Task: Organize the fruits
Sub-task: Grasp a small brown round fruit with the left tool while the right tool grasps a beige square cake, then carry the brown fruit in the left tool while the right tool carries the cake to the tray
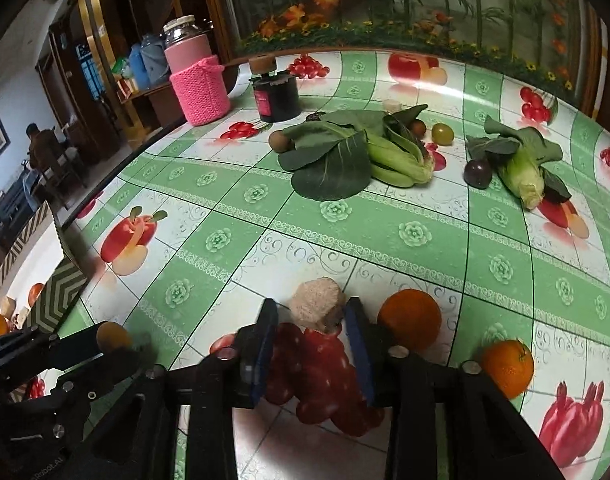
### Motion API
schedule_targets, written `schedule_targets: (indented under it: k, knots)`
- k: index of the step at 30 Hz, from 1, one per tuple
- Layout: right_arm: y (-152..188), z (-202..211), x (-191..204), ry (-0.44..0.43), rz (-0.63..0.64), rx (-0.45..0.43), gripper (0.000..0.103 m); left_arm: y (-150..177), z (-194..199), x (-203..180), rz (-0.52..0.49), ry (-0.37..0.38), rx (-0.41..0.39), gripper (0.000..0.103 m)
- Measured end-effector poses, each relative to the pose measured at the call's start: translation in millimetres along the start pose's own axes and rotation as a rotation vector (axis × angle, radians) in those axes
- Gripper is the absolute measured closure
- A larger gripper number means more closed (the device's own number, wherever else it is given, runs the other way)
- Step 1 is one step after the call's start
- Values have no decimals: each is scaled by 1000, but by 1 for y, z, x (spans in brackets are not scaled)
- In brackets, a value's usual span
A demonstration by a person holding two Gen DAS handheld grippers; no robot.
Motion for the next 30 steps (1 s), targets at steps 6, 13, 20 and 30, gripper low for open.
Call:
schedule_targets:
  k: [6, 13, 20, 30]
  knots:
    - [16, 23, 14, -46, -4, -36, 79, 7, 15, 9, 7, -10, -19, 79]
    - [30, 40, 22, -40, -16, -56, 79, 22, 31, 20, 11, -30, -22, 79]
    - [17, 21, 13, 29, -10, -40, 59, 30, 45, 21, 4, -22, -38, 79]
    - [11, 7, 10, 23, 3, -23, 76, 35, 48, 25, 6, -14, -29, 79]
Point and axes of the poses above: each gripper's, at about its wrist camera, not at the fingertips, and z roughly against the way its jaws point, x to its left, y to its underside, the point moved 8 cm from there along -z, roughly the way its jaws point, and after that the axes turned 6 degrees about x, right-handed, at the moved point
